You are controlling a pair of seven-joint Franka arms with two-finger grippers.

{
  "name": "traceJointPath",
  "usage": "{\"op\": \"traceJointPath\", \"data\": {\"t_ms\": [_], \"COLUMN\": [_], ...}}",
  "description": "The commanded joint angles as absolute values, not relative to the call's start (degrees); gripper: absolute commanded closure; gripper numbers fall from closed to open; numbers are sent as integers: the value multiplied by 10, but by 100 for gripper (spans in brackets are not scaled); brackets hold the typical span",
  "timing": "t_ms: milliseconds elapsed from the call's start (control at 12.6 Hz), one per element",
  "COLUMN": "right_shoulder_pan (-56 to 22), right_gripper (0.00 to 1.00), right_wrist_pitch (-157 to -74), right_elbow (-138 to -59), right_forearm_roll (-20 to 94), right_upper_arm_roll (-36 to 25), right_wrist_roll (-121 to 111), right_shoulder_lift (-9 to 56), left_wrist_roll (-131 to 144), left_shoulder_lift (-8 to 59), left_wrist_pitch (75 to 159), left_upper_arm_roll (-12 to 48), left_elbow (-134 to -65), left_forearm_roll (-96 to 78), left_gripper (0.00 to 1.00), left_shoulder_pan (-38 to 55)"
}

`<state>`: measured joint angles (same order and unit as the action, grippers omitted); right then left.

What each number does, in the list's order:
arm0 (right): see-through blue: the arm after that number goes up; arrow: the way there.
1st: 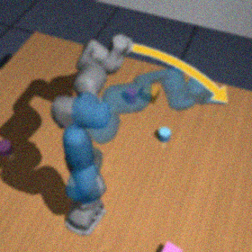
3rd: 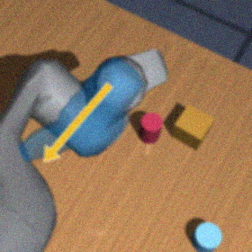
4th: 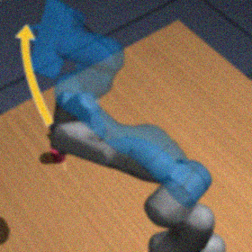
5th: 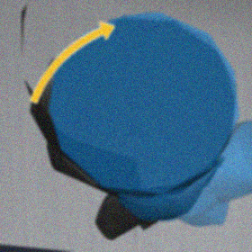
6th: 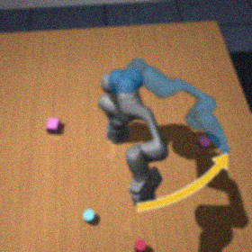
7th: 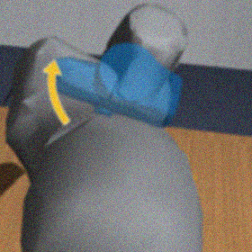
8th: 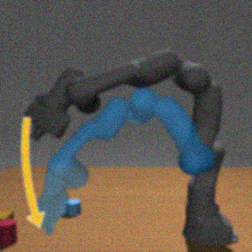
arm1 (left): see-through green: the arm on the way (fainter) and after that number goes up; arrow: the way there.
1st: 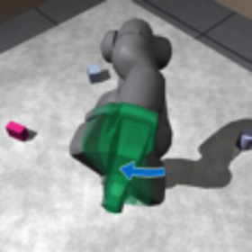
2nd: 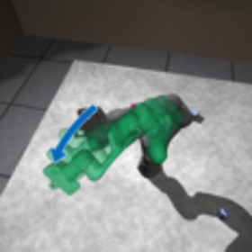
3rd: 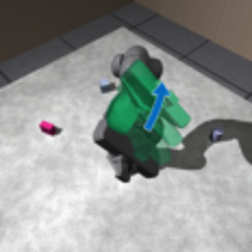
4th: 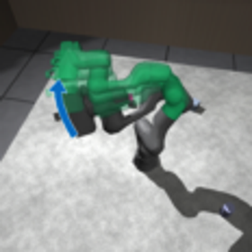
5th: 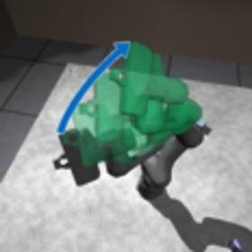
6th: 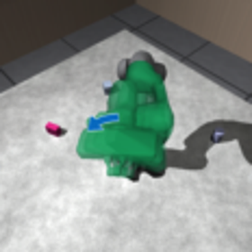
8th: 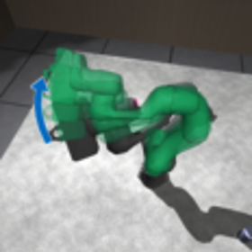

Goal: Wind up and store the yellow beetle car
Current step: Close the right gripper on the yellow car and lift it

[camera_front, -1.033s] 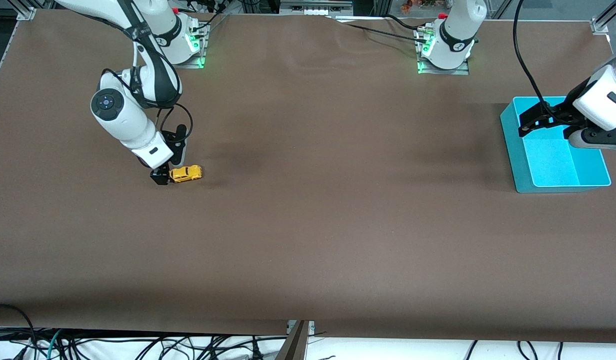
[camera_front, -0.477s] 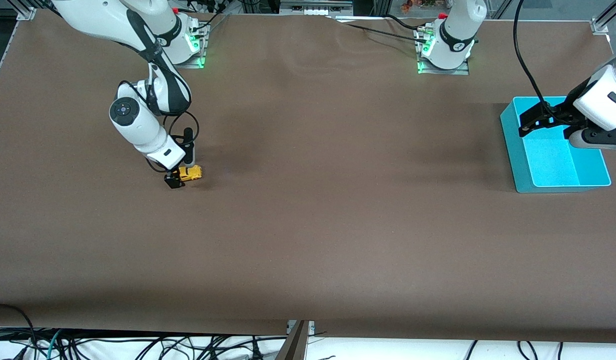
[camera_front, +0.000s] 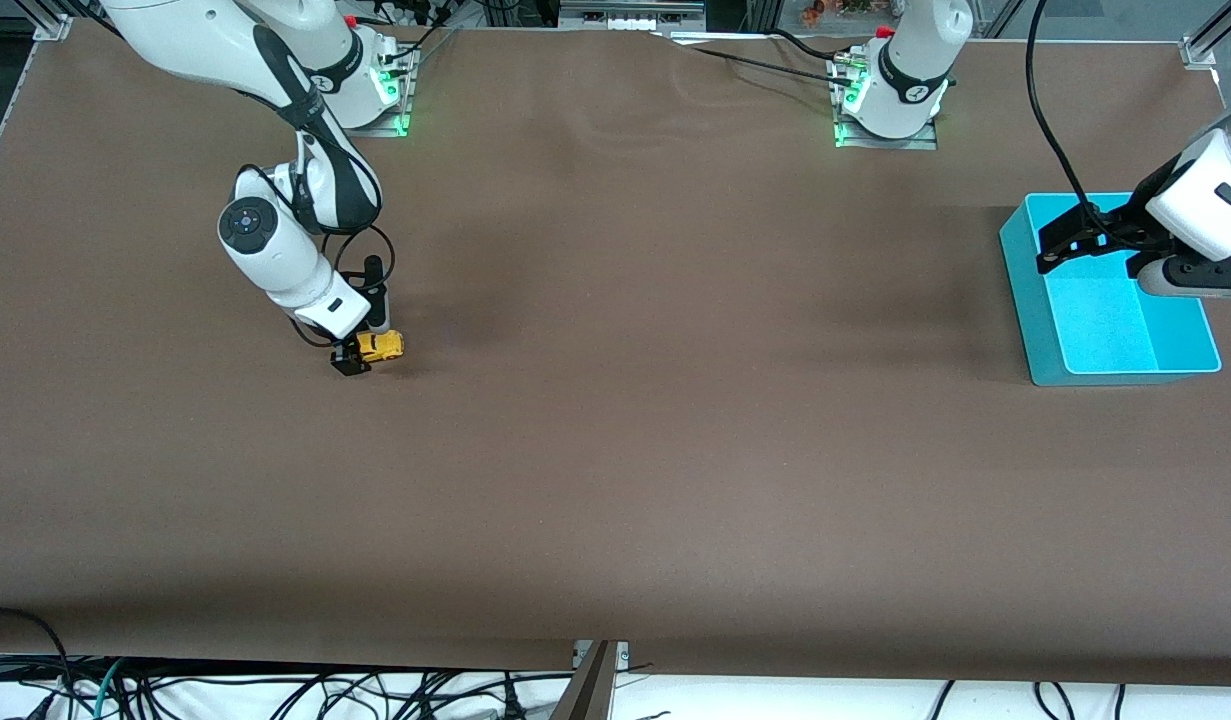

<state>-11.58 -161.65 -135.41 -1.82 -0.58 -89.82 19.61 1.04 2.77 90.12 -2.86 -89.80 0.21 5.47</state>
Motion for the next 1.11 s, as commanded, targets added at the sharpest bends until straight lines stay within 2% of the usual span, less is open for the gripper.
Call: {"op": "traceJointPath", "data": {"t_ms": [0, 159, 477, 874, 1033], "right_shoulder_pan": [-112, -112, -112, -109, -74], "right_gripper": [73, 84, 84, 83, 82], "right_wrist_pitch": [-1625, -1614, -1585, -1584, -1584], "right_elbow": [-1361, -1360, -1359, -1360, -1359], "right_forearm_roll": [-14, -14, -14, -14, -14], "right_upper_arm_roll": [-8, -8, -9, -19, -25], "right_wrist_roll": [-903, -874, -773, -795, -842], "right_shoulder_lift": [191, 185, 178, 185, 193], "left_wrist_roll": [13, 16, 17, 16, 15], "left_shoulder_lift": [30, 30, 31, 31, 32], "left_wrist_pitch": [896, 897, 896, 896, 896], "left_upper_arm_roll": [-25, -24, -25, -25, -25], "left_elbow": [-890, -890, -895, -896, -896], "left_forearm_roll": [6, 4, 4, 4, 4], "left_gripper": [0, 0, 0, 0, 0], "left_shoulder_pan": [55, 58, 56, 53, 53]}}
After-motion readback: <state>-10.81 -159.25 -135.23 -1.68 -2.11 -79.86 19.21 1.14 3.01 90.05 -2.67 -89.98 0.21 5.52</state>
